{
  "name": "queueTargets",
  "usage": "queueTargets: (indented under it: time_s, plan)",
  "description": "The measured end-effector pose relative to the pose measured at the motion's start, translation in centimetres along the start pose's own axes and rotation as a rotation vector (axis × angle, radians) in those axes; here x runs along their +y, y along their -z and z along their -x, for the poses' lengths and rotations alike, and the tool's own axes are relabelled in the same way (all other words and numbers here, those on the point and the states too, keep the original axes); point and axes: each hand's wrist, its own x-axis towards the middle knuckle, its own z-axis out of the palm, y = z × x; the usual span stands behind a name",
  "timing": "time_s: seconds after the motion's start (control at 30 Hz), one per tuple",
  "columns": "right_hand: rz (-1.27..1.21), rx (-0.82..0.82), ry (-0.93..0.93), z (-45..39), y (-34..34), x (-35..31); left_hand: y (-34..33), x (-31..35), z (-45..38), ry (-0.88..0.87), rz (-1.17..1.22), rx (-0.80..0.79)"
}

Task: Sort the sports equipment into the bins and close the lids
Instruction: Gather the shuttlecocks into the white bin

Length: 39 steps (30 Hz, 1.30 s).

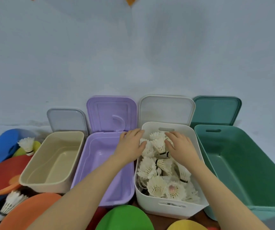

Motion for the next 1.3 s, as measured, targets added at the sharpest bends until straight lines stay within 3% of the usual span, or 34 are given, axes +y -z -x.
queueTargets:
  time_s: [0.27, 0.6, 1.03, 1.3]
  plan:
    - [-0.133, 0.049, 0.128, 0.3, -1.0, -8.4, 5.6, -6.4, 6.0, 0.064, -0.081, 0.077]
    - [-0.262, -0.05, 0.247, -2.1, -6.4, -22.6, 9.6, -19.9, 13.3, 0.197, -0.087, 0.121]
    - [-0.342, -0.22, 0.234, -9.0, -17.2, -42.0, 11.2, -41.4, 21.2, 0.38, 0.038, 0.084]
    - [-0.239, -0.331, 0.236, -12.4, -25.8, -50.3, 9.3, -50.8, 28.2, 0.569, 0.116, -0.013]
